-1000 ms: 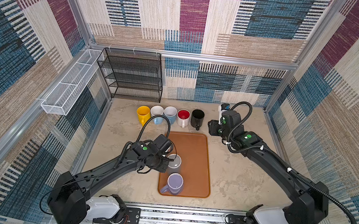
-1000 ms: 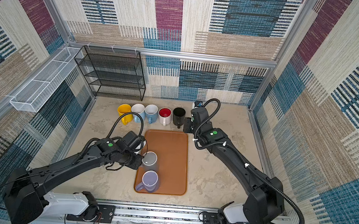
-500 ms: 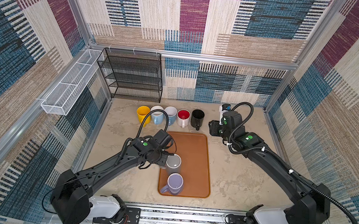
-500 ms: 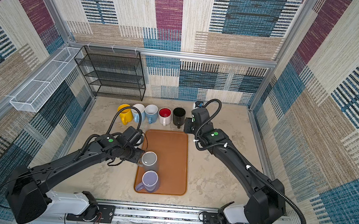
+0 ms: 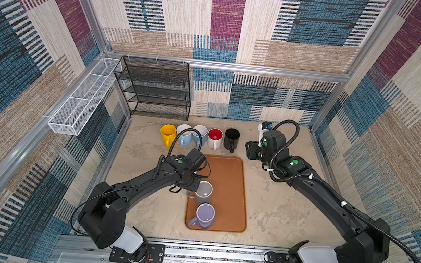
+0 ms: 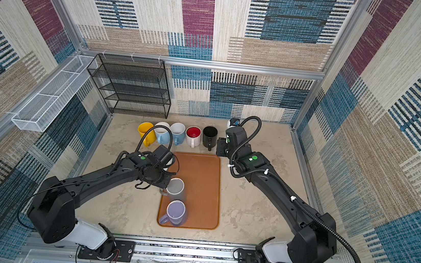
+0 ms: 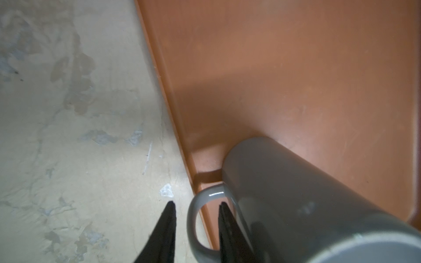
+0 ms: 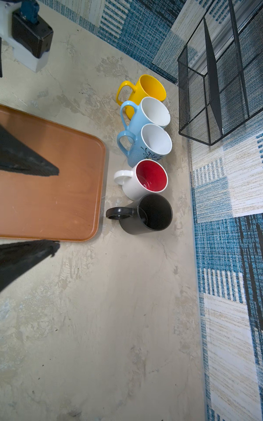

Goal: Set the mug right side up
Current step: 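Lower the left gripper onto the grey mug on the tray and close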

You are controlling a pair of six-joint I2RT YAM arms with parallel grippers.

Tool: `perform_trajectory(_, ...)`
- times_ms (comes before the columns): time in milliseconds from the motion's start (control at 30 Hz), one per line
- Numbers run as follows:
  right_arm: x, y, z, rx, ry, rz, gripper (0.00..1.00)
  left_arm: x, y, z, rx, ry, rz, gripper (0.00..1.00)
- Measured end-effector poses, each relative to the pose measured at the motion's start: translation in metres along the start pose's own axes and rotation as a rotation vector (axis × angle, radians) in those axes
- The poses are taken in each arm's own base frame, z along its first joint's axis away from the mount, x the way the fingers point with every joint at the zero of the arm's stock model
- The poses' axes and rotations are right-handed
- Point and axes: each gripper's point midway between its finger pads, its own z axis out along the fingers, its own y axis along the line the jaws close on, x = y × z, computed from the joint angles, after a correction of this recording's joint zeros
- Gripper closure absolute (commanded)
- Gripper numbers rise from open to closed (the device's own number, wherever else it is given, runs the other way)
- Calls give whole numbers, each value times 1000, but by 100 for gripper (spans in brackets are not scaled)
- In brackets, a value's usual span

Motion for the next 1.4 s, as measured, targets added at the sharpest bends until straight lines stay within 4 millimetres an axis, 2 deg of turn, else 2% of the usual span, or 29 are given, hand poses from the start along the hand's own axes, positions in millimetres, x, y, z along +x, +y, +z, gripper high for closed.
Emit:
perform_trajectory(233,0,0,0,0,0,0,52,20,1,-4,25,14,4,71)
perform_trajectory(600,1,0,1,0,2,0,52,41,-10,-15,88,6,-9,72)
perform_trajectory(1033,-1,0,-2,-2,-4,1,52,40,-16,-34,119,-42,5,72)
perform_trajectory(1400,-1,0,-2,-3,-5,1,51,51,-35,-33,174,2,51,71)
